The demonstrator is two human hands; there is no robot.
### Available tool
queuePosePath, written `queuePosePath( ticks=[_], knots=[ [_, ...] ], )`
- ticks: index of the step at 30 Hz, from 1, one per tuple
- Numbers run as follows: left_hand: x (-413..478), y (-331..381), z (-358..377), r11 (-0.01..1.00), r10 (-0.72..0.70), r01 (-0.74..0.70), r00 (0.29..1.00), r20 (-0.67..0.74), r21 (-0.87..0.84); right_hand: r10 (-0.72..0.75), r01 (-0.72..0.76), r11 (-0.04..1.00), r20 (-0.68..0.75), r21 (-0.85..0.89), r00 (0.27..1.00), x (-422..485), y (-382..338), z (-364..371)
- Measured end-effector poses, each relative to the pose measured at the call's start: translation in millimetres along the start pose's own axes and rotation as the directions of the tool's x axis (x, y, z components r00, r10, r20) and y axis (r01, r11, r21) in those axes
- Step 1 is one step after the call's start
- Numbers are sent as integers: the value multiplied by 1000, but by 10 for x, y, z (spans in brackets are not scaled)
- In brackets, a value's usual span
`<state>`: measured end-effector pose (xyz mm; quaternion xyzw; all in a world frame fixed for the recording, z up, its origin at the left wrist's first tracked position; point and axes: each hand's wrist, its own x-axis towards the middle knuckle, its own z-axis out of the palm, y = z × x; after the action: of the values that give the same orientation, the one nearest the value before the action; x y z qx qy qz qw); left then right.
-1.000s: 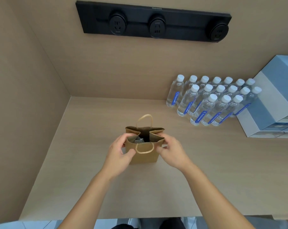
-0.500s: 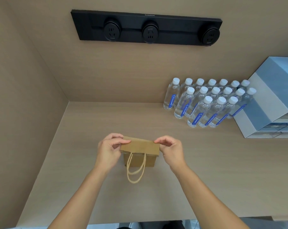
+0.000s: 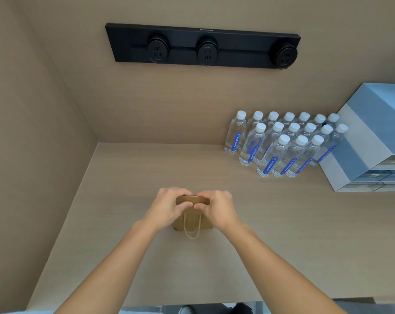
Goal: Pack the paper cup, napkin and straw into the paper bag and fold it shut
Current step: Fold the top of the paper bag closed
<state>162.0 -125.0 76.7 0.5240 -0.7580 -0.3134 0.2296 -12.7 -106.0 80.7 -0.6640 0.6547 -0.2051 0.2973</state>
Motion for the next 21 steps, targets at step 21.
queuePosePath(
  ticks=[21],
  knots=[
    [-39,-463,-18,818,-307,253,952,-19,-517,276,-253,887,-5,386,961,-3,333,-39]
  ],
)
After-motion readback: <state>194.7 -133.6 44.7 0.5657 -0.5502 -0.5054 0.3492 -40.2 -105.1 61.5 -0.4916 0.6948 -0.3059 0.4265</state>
